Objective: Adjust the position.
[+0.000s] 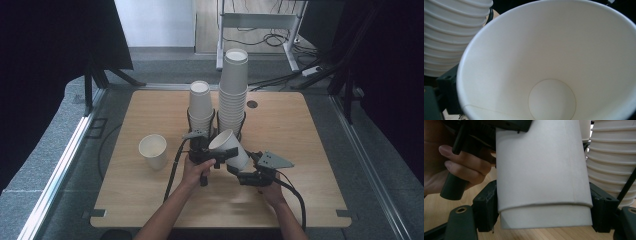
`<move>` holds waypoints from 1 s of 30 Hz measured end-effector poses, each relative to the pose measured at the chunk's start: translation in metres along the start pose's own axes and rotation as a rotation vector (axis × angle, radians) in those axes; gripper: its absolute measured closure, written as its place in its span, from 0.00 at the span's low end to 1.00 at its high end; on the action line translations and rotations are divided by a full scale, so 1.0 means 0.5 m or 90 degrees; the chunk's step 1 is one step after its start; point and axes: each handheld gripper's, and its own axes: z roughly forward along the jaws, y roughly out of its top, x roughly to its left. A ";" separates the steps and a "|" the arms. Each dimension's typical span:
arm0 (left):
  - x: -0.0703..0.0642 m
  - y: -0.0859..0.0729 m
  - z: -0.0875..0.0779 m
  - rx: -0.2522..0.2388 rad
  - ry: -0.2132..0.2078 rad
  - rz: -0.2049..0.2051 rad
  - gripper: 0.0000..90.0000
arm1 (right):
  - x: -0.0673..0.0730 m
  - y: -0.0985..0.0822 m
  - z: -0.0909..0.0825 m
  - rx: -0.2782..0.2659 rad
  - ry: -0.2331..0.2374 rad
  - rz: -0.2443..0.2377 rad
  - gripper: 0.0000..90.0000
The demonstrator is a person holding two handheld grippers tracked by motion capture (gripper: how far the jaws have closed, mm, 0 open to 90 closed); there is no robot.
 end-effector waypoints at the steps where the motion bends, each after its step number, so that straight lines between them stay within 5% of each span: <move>1: 0.002 0.000 0.001 -0.003 -0.004 -0.002 0.03 | -0.001 0.000 0.000 0.001 -0.001 0.000 0.27; 14: 0.004 -0.008 0.005 -0.023 -0.019 0.018 0.12 | -0.006 -0.003 0.003 0.009 -0.002 0.008 0.27; 24: -0.009 -0.012 -0.001 -0.031 0.001 0.056 0.13 | 0.000 0.000 0.004 0.022 -0.007 0.007 0.25; 30: -0.014 -0.007 -0.013 -0.040 0.021 0.077 0.13 | -0.002 -0.001 0.007 0.057 -0.020 0.016 0.14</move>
